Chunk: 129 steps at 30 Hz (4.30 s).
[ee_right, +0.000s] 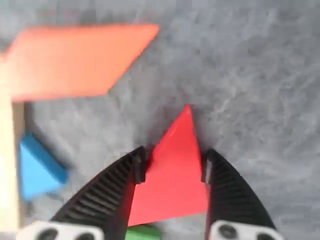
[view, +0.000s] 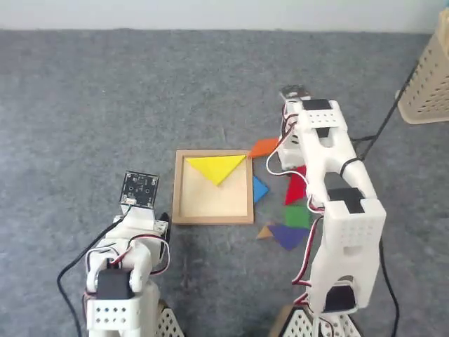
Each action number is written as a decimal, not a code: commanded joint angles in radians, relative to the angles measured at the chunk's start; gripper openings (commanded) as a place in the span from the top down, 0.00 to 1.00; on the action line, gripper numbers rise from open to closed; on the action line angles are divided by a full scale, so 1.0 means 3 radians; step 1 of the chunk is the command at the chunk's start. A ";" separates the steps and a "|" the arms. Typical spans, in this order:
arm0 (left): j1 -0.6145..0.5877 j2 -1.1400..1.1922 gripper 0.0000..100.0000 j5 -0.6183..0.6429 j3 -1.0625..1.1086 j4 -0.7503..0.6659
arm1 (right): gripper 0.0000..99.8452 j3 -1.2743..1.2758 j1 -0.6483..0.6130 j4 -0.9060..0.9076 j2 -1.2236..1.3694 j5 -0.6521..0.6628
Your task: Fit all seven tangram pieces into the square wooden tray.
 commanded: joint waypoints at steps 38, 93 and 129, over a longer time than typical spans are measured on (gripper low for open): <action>0.0000 -0.0051 0.87 0.0026 -0.0013 0.0015 | 0.70 0.1468 0.0243 -0.0862 -0.0918 -0.1084; 0.0000 -0.0051 0.87 0.0026 -0.0013 0.0015 | 0.68 0.0793 0.0304 -0.0381 -0.0785 0.0297; 0.0000 -0.0051 0.87 0.0026 -0.0013 0.0015 | 0.85 0.0777 0.0361 -0.0396 -0.0575 0.0072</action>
